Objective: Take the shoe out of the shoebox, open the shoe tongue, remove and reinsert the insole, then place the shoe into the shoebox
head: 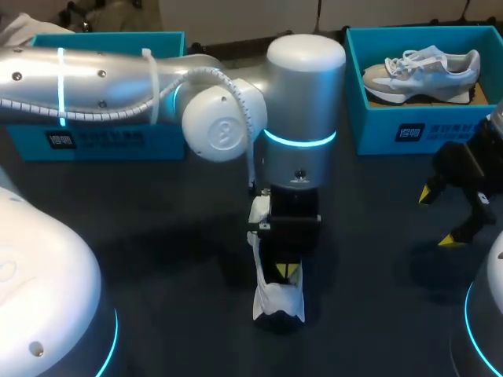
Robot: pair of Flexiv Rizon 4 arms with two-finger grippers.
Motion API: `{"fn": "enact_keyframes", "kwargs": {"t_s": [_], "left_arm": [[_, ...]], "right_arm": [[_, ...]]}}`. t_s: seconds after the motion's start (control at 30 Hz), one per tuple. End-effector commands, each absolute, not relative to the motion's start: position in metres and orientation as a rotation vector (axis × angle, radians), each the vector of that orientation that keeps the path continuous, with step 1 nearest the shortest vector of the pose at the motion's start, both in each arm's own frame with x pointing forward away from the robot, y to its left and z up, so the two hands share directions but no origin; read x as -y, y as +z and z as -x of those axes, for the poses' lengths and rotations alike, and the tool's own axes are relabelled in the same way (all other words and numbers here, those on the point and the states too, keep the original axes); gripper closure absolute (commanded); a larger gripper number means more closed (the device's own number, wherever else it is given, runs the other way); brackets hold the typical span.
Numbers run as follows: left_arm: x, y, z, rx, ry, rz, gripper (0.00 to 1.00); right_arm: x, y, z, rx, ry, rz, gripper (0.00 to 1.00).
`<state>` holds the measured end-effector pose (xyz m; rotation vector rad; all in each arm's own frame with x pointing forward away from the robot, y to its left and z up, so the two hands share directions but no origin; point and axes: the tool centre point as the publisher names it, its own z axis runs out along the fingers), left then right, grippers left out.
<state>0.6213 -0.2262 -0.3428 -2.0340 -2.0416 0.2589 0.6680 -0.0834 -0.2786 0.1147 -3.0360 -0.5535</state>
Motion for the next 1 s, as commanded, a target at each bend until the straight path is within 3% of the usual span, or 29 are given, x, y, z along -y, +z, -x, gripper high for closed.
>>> {"fn": "enact_keyframes", "kwargs": {"t_s": [0.03, 1.0], "left_arm": [[0.235, -0.359, -0.614, 2.037, 0.244, 2.027, 1.00], [0.222, -0.413, -0.587, 2.012, 0.224, 1.933, 1.00]], "right_arm": [[0.083, -0.280, -0.668, 3.037, -0.549, -0.114, 0.00], [0.083, -0.280, -0.668, 3.037, -0.549, -0.114, 0.00]]}}
